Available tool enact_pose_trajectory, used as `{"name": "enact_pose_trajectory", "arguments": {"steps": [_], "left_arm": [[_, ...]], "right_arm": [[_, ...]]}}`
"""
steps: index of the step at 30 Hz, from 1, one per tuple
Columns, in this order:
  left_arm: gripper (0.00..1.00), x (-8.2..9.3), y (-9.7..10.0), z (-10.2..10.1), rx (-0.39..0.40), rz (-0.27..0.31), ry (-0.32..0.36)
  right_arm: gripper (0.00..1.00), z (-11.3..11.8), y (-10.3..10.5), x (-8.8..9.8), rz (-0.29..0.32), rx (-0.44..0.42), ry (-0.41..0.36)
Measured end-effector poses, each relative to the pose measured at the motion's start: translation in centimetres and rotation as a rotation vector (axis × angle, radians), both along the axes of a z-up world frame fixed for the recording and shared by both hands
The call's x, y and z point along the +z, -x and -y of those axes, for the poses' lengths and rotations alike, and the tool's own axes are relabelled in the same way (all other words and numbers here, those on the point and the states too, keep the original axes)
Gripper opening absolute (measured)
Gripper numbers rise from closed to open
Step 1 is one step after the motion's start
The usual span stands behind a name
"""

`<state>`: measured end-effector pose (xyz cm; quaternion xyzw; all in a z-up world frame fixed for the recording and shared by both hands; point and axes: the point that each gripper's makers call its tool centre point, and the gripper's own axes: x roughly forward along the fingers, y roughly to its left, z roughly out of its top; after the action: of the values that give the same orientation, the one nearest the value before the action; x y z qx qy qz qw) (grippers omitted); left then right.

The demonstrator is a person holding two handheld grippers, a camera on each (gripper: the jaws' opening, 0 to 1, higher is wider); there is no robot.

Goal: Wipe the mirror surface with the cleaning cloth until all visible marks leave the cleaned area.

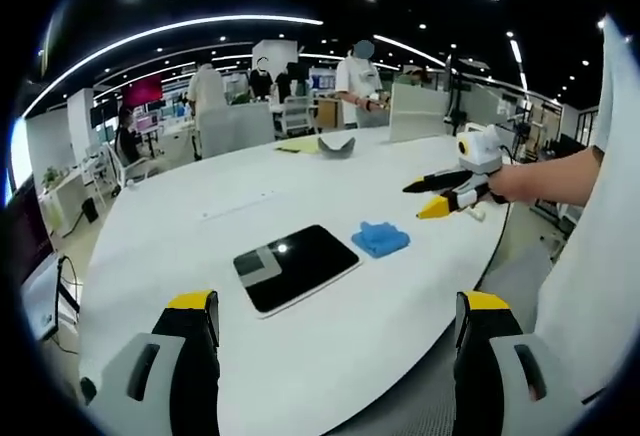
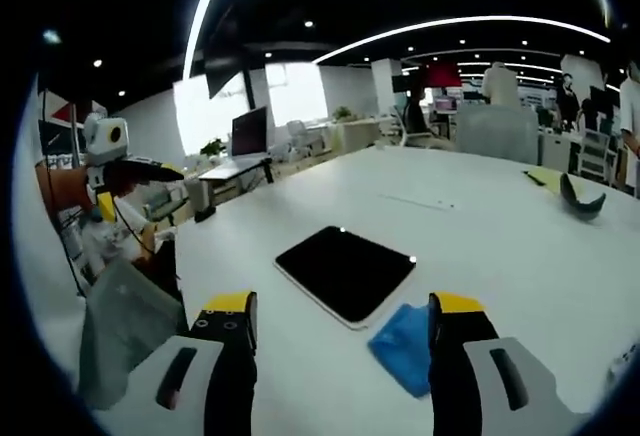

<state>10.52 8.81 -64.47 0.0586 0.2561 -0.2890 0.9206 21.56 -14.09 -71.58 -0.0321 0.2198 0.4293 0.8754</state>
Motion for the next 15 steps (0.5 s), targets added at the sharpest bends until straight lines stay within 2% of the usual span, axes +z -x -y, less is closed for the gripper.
{"name": "enact_pose_trajectory", "arguments": {"steps": [5, 8, 11, 15], "left_arm": [[0.99, 0.1, 0.3, 0.5, 0.030, -0.009, 0.022], [0.99, -0.2, 0.7, 0.4, 0.030, -0.018, 0.005], [0.99, -0.6, 0.9, 0.1, 0.037, -0.033, -0.008], [0.99, -1.1, 0.9, 0.0, 0.040, -0.048, -0.022]], "right_arm": [[0.56, 1.0, -1.1, -1.2, 0.027, -0.001, 0.018], [0.52, 1.4, -1.8, -2.5, 0.018, -0.011, 0.028], [0.45, 1.5, -2.3, -3.9, 0.025, -0.008, 0.060], [0.38, 1.2, -3.6, -5.4, 0.016, -0.013, 0.055]]}}
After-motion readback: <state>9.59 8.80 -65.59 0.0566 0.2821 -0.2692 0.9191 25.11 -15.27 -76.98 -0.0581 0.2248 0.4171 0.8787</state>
